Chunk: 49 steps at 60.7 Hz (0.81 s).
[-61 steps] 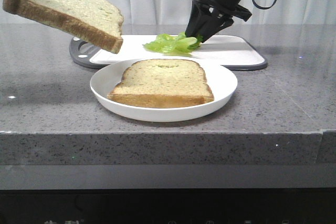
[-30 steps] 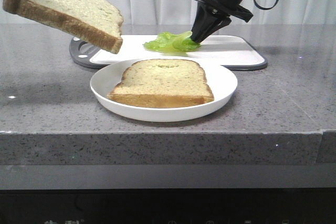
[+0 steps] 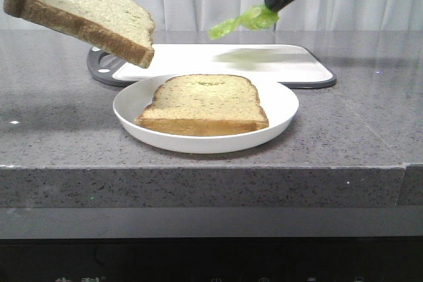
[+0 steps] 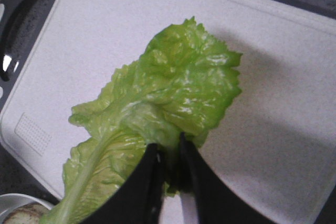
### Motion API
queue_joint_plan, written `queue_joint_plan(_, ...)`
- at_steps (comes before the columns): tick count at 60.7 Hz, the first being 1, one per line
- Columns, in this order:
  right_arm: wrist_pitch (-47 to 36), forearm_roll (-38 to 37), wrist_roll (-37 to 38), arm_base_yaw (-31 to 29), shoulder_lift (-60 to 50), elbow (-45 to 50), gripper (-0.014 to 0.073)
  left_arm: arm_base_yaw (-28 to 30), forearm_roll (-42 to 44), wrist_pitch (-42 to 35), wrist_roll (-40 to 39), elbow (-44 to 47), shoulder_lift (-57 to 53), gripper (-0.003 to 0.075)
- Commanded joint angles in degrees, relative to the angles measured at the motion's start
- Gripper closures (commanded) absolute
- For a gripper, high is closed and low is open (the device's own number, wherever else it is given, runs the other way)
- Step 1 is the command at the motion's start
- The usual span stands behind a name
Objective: Left arm grabs bread, right arm adds lettuce
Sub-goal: 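Carry the lettuce with the right gripper over the bread on the plate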
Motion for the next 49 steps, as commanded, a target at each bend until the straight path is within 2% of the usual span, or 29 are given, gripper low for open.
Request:
queue_joint_plan(1,1.6,2.9,-0.5,-0.7,-5.8,-2.0,0.0652,0.1,-3.2,-1.4,0.2,-1.3,-1.9,0.0739)
queue_joint_plan(8,5.1,2.9,-1.9,-0.7,-7.2,-2.5,0.0652,0.1,-3.2,-1.5,0.2,-1.3,-1.9,0.0739)
queue_joint_plan(27,5.2,2.8,-3.5,-0.7,-14.5,-0.7,0.0652,2.0,-3.2,-1.4,0.2,-1.3,-1.9,0.0739)
queue_joint_plan(38,4.7,3.0,-6.7,-0.5,-22.5,11.5,0.0652,2.0,-3.3,-1.4,0.2,-1.3,-1.9,0.0739)
queue_joint_plan(49,0.1,6.6,-11.7,-0.5,-31.3,24.6,0.0652,2.0,-3.4,-1.4,0.2,-1.3,-1.9,0.0739)
